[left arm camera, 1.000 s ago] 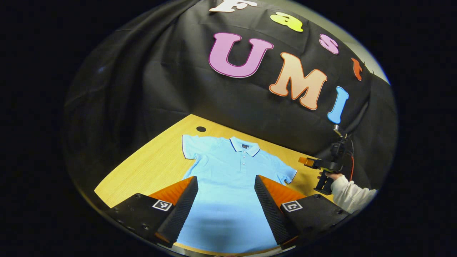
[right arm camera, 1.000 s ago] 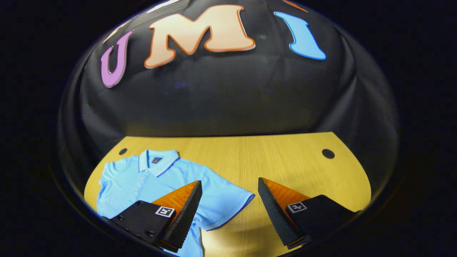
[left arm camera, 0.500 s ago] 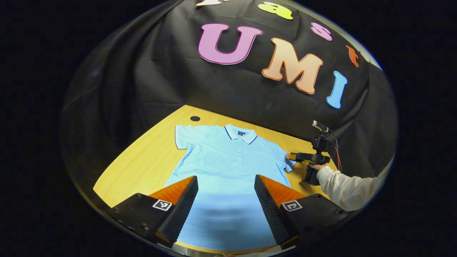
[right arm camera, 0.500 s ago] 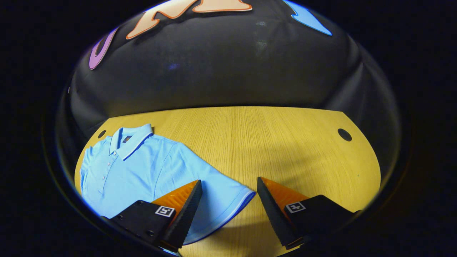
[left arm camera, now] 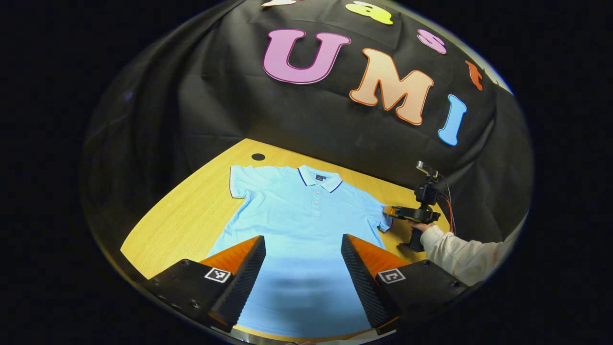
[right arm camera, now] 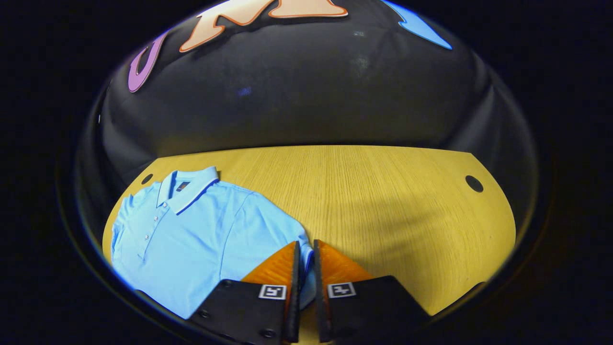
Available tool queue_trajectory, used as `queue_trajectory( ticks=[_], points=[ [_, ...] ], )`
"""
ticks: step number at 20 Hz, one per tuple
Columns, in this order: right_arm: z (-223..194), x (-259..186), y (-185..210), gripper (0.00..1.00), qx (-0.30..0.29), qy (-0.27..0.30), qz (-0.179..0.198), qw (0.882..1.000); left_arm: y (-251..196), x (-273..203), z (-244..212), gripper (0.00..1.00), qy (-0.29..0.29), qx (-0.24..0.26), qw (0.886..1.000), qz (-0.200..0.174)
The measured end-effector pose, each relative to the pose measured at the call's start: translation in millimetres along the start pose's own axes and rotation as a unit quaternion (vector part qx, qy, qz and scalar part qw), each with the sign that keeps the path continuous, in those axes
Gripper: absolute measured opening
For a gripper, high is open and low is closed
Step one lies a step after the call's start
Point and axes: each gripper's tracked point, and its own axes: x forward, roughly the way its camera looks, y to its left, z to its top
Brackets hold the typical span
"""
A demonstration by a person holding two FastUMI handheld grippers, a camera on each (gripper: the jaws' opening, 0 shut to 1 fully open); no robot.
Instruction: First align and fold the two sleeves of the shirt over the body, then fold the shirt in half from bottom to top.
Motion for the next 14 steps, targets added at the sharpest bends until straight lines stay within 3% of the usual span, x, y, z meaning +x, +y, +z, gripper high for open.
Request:
queue_trajectory(
  ticks=[1, 4, 7, 10, 14],
  points=[
    [1.9, -2.5, 4.5, 0.11, -0.002, -0.003, 0.005, 1.0, 0.3, 0.0, -0.1, 0.95, -0.001, 0.002, 1.0, 0.001],
    [28.4, -16.6, 27.3, 0.11, 0.01, -0.041, 0.024, 0.999, 0.6, -0.8, 0.4, 0.95, -0.001, 0.001, 1.0, 0.003],
    [52.4, -36.9, 71.7, 0.11, 0.075, -0.061, 0.087, 0.992, 0.1, -2.5, 3.5, 0.95, -0.007, -0.014, 1.0, -0.002],
    [52.1, -44.3, 117.8, 0.1, 0.129, -0.05, 0.145, 0.98, 1.7, -3.2, 2.2, 0.95, -0.007, -0.022, 1.0, 0.001],
    [28.7, -46.7, 174.4, 0.1, 0.141, -0.023, 0.201, 0.969, 5.6, -7.5, 0.5, 0.95, -0.009, -0.027, 1.0, 0.011]
  ],
)
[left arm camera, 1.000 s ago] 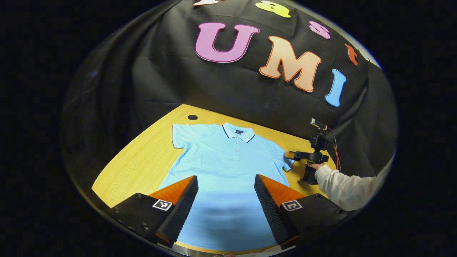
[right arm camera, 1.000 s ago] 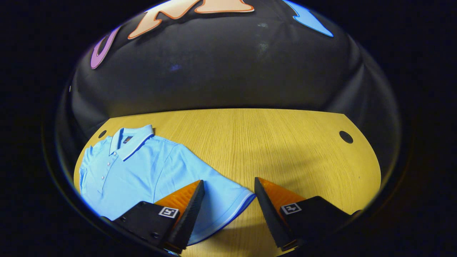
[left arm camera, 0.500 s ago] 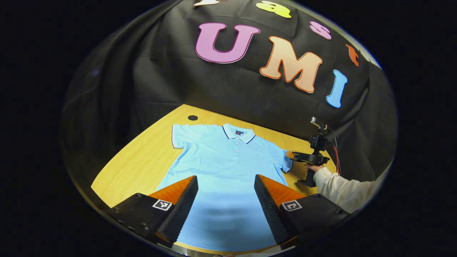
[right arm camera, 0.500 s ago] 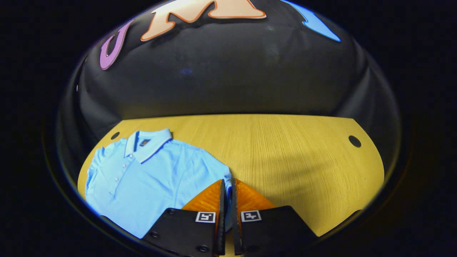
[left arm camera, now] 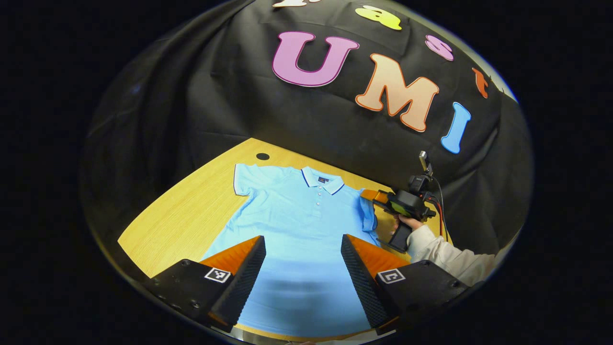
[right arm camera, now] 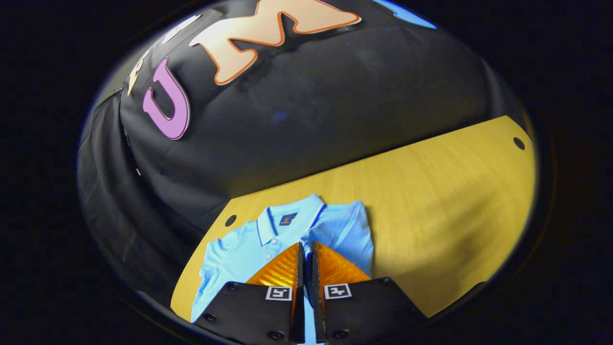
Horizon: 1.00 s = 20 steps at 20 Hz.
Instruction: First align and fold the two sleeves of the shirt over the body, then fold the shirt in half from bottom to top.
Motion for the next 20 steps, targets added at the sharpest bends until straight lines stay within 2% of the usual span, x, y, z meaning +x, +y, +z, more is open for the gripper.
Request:
queue_trajectory(
  ticks=[2, 3, 4, 6, 8, 9, 13, 14, 15, 18, 19, 20],
  points=[
    [-22.7, 6.2, 17.8, 0.12, 0.001, 0.019, 0.019, 1.0, 4.2, -4.7, -1.6, 0.95, -0.001, -0.003, 1.0, 0.004],
    [-34.4, 9.1, 24.5, 0.1, 0.002, 0.028, 0.027, 0.999, 6.0, -6.9, -1.3, 0.95, -0.002, -0.003, 1.0, 0.006],
    [-43.8, 12.5, 27.6, 0.14, 0.002, 0.039, 0.027, 0.999, 7.8, -7.9, -1.3, 0.95, -0.004, -0.002, 1.0, 0.008],
    [-63.3, 18.0, 39.4, 0.15, 0.019, 0.062, 0.04, 0.997, 11.7, -8.7, -0.3, 0.95, -0.005, -0.003, 1.0, 0.01],
    [-75.1, 16.0, 47.9, 0.61, 0.035, 0.082, 0.052, 0.995, 15.9, -6.4, 0.3, 0.95, -0.006, -0.01, 1.0, 0.009],
    [-78.5, 14.5, 49.4, 0.52, 0.036, 0.088, 0.055, 0.994, 17.9, -5.6, 1.5, 0.95, -0.007, -0.012, 1.0, 0.008],
    [-81.6, -0.8, 57.5, 0.96, 0.014, 0.091, 0.055, 0.994, 39.5, 1.3, 10.4, 0.95, -0.01, 0.0, 1.0, 0.007],
    [-78.2, -5.6, 57.7, 0.98, 0.012, 0.082, 0.048, 0.995, 46.9, 5.7, 14.9, 0.95, -0.012, 0.003, 1.0, 0.006],
    [-76.7, -13.9, 57.2, 0.92, 0.014, 0.077, 0.039, 0.996, 54.8, 12.0, 20.7, 0.95, -0.013, 0.004, 1.0, 0.004],
    [-70.0, -41.9, 54.6, 0.98, 0.02, 0.059, 0.015, 0.998, 83.9, 36.0, 40.4, 0.95, -0.016, 0.007, 1.0, -0.004],
    [-68.2, -52.9, 53.0, 0.93, 0.02, 0.052, 0.006, 0.998, 93.0, 45.8, 49.7, 0.95, -0.02, 0.011, 1.0, -0.008],
    [-65.7, -63.9, 49.6, 0.98, 0.018, 0.044, -0.006, 0.999, 103.3, 58.9, 58.1, 0.95, -0.024, 0.019, 0.999, -0.01]
  ],
)
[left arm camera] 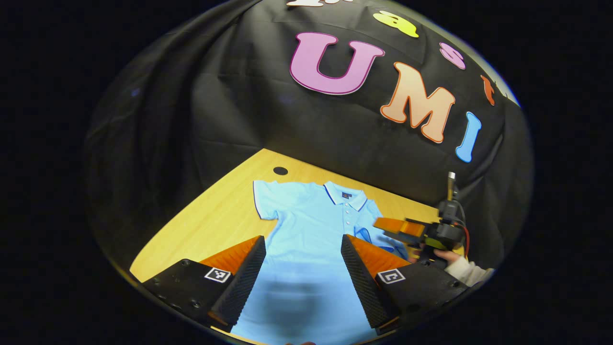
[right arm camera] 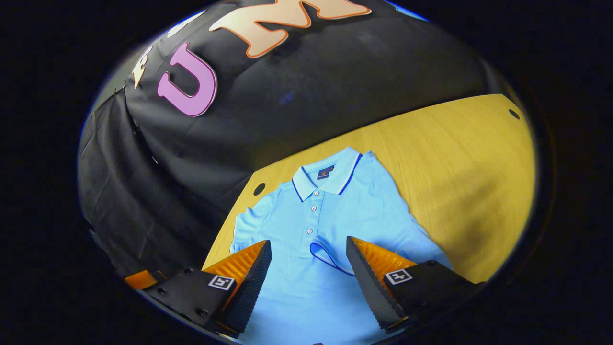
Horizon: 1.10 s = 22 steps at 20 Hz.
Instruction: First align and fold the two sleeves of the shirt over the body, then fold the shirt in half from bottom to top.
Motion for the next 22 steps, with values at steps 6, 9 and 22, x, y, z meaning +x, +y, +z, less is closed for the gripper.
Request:
queue_trajectory(
  ticks=[6, 9, 22],
  points=[
    [-2.7, -72.9, -25.2, 0.98, 0.024, -0.05, -0.086, 0.995, 51.3, 94.1, 39.9, 0.95, -0.015, 0.035, 0.999, -0.008],
    [-10.4, -110.7, -35.7, 0.98, 0.038, -0.074, -0.131, 0.988, 71.6, 143.1, 54.0, 0.95, -0.017, 0.037, 0.999, -0.01],
    [-31.6, -161.3, -37.9, 0.98, 0.064, -0.1, -0.223, 0.968, 124.0, 277.9, 7.2, 0.94, 0.079, 0.114, 0.99, -0.005]
  ],
)
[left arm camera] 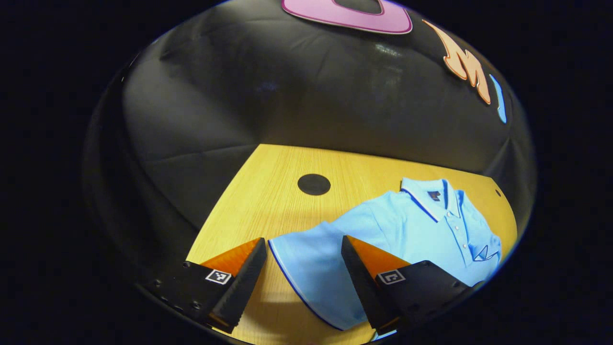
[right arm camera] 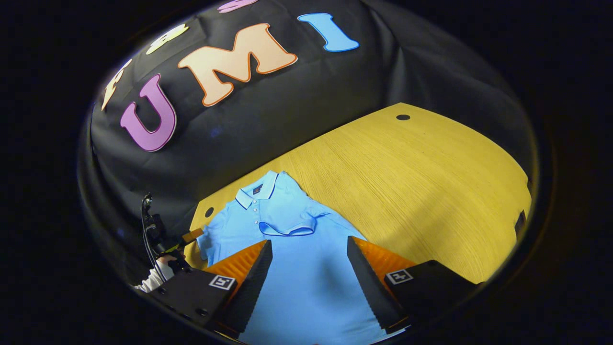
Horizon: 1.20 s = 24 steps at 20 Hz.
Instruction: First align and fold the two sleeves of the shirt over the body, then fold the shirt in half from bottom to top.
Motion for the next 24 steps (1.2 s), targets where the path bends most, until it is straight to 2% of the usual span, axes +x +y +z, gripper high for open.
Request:
queue_trajectory(
  ticks=[3, 5, 7, 8, 9, 10, 11, 14, 19, 21, 24],
  points=[
    [0.2, -5.1, -1.8, 0.98, -0.001, 0.001, -0.01, 1.0, 3.1, 5.5, -2.6, 0.94, 0.005, 0.017, 1.0, -0.002],
    [0.9, -7.8, -2.6, 0.98, 0.006, -0.001, -0.013, 1.0, 3.7, 5.8, -3.3, 0.9, 0.009, 0.023, 1.0, 0.0],
    [-0.5, -9.3, -5.6, 0.98, 0.004, 0.001, -0.018, 1.0, 7.5, 9.1, -3.1, 0.78, 0.008, 0.024, 1.0, 0.007],
    [-1.5, -9.8, -6.2, 0.98, 0.003, 0.003, -0.019, 1.0, 5.3, 7.6, -2.2, 0.63, 0.006, 0.02, 1.0, 0.007],
    [-2.9, -9.8, -5.3, 0.98, 0.001, 0.005, -0.02, 1.0, 4.0, 6.2, -5.2, 0.58, 0.01, 0.02, 1.0, 0.004],
    [-3.5, -9.5, -4.9, 0.98, 0.001, 0.006, -0.02, 1.0, -0.1, 7.9, -3.9, 0.43, 0.007, 0.017, 1.0, -0.003],
    [-3.9, -9.2, -4.0, 0.98, 0.0, 0.007, -0.02, 1.0, -4.4, 7.7, -2.9, 0.38, 0.005, 0.012, 1.0, -0.012],
    [-7.3, -9.1, -2.7, 0.98, -0.003, 0.008, -0.02, 1.0, -10.4, 7.2, -2.5, 0.01, 0.003, 0.0, 1.0, -0.019],
    [-12.3, -8.2, -1.6, 0.98, -0.016, 0.009, -0.025, 1.0, -41.9, -6.0, 17.9, 0.0, -0.009, 0.005, 0.999, -0.051],
    [-13.6, -8.4, 0.2, 0.98, -0.018, 0.008, -0.025, 1.0, -69.9, -18.1, 38.9, 0.0, -0.033, 0.006, 0.996, -0.079],
    [-14.3, -9.4, 2.3, 0.98, -0.017, 0.006, -0.023, 1.0, -117.4, -30.9, 47.8, 0.0, -0.04, 0.012, 0.991, -0.126]
  ],
)
